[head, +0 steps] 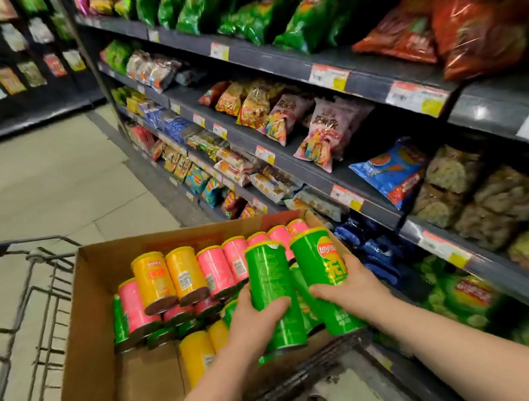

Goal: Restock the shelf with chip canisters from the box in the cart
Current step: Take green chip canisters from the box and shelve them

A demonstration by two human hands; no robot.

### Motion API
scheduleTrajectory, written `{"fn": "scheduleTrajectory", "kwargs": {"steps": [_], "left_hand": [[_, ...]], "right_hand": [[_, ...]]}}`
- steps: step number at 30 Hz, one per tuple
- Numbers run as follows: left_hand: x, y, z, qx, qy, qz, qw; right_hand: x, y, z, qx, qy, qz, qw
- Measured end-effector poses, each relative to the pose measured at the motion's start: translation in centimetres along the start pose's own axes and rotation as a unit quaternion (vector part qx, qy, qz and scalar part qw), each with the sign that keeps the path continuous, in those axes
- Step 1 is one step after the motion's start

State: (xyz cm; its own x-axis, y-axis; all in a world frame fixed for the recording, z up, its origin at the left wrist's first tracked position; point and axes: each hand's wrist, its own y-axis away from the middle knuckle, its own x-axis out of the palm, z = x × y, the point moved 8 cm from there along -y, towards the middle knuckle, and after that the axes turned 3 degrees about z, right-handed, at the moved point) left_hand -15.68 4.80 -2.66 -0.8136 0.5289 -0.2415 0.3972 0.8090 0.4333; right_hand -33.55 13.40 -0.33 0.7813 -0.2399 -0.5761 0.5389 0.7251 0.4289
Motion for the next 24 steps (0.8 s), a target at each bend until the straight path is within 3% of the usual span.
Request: {"fn": "scheduleTrajectory", "kwargs": {"steps": [15,24], "left_hand": [[9.2,4.9,-6.7,0.104,0.039,0.138,0.984],[20.8,9.4,-13.7,0.148,0.068,0.233,0.959]], "right_hand": [[-10.0,7.3,-4.1,-0.004,-0.113,-0.127,0.985],[-22.2,13.0,-8.4,-0.02,-0.144,-0.23,0.962]]}}
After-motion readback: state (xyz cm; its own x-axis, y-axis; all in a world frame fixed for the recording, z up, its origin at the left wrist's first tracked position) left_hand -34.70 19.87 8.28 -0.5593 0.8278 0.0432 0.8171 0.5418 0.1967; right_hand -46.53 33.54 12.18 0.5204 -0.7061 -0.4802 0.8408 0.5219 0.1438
